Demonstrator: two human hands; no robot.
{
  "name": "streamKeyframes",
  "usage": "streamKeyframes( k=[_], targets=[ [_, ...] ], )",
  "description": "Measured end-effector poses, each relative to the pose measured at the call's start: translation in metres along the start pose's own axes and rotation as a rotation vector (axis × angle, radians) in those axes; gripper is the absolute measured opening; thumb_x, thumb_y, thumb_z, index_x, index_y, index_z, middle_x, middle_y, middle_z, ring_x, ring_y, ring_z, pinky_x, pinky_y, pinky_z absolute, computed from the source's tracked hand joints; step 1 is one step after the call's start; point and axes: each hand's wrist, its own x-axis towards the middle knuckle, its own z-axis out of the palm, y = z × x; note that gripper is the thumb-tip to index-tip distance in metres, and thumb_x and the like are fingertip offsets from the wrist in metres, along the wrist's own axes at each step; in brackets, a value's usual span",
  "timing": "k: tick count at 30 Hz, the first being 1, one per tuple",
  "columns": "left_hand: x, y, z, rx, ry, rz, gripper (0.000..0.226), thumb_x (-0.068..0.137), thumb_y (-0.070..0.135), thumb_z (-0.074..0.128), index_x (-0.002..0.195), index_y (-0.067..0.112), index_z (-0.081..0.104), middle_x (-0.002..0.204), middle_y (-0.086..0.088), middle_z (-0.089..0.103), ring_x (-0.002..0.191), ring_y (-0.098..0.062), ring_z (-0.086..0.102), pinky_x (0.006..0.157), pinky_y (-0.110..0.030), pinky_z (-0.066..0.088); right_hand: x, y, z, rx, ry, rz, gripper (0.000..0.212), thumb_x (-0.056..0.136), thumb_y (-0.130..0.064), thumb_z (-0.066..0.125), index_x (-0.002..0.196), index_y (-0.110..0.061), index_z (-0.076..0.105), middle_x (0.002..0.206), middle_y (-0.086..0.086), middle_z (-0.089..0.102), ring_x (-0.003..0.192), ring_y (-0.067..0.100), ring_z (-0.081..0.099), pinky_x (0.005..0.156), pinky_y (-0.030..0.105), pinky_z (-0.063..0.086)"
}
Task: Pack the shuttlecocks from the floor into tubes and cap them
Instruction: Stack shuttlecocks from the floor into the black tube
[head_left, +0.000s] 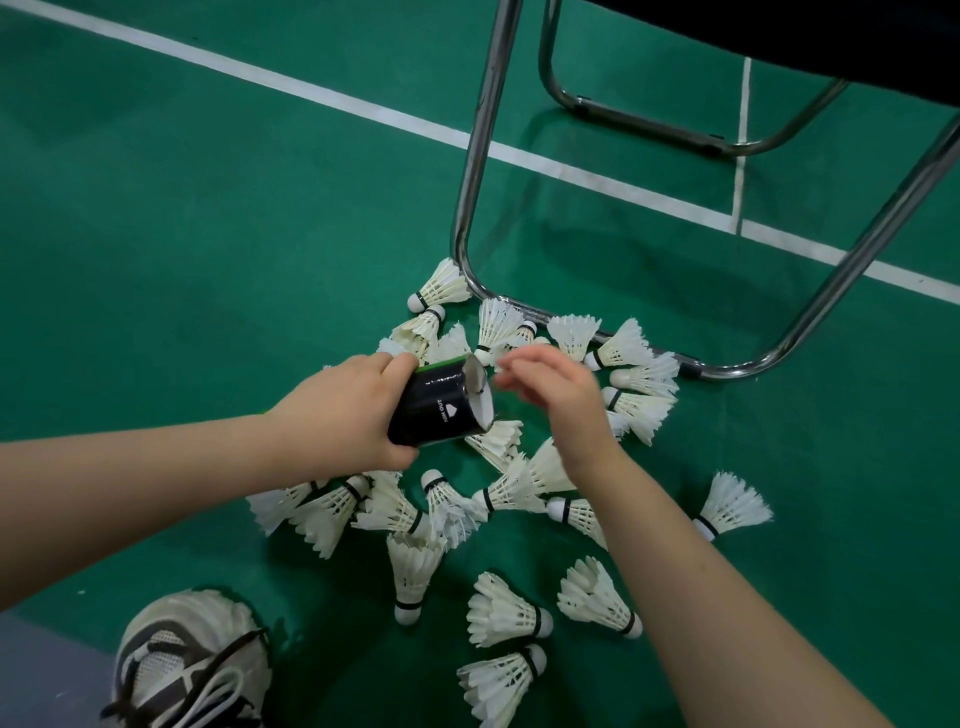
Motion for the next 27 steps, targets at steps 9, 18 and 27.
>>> streamKeyframes(
  k=[9, 18, 27],
  targets=[
    [-0.008, -0.01, 0.002, 0.014, -0.008, -0.043, 0.056, 0.069, 0.05, 0.064, 0.111, 0.019, 0.043, 0.094, 0.003, 0.052, 0.084, -0.016, 0.051, 0.072, -0.031, 0.049, -0.017, 0.079, -0.03, -0.659, 0.171, 0.353, 0.036, 0.095, -0.04, 0.042, 0.094, -0.01, 0.062, 0.086, 0.003, 0.065, 0.08, 0.02, 0.06, 0.071, 0.032, 0.047],
    [-0.008, -0.007, 0.004, 0.021, -0.013, -0.043, 0.056, 0.068, 0.051, 0.065, 0.109, 0.021, 0.043, 0.092, 0.005, 0.052, 0.082, -0.015, 0.051, 0.07, -0.03, 0.049, -0.014, 0.066, -0.016, -1.126, -0.048, 0.41, 0.052, 0.089, -0.059, 0.041, 0.094, -0.013, 0.065, 0.084, 0.003, 0.066, 0.079, 0.02, 0.062, 0.067, 0.032, 0.049],
    [-0.008, -0.005, 0.004, 0.02, -0.014, -0.031, 0.057, 0.068, 0.049, 0.065, 0.111, 0.02, 0.043, 0.092, 0.004, 0.052, 0.081, -0.014, 0.051, 0.069, -0.029, 0.049, -0.028, 0.092, -0.002, -0.754, -0.065, 0.397, 0.031, 0.083, -0.032, 0.065, 0.062, -0.021, 0.045, 0.066, -0.007, 0.048, 0.057, 0.009, 0.041, 0.051, 0.025, 0.03]
  ],
)
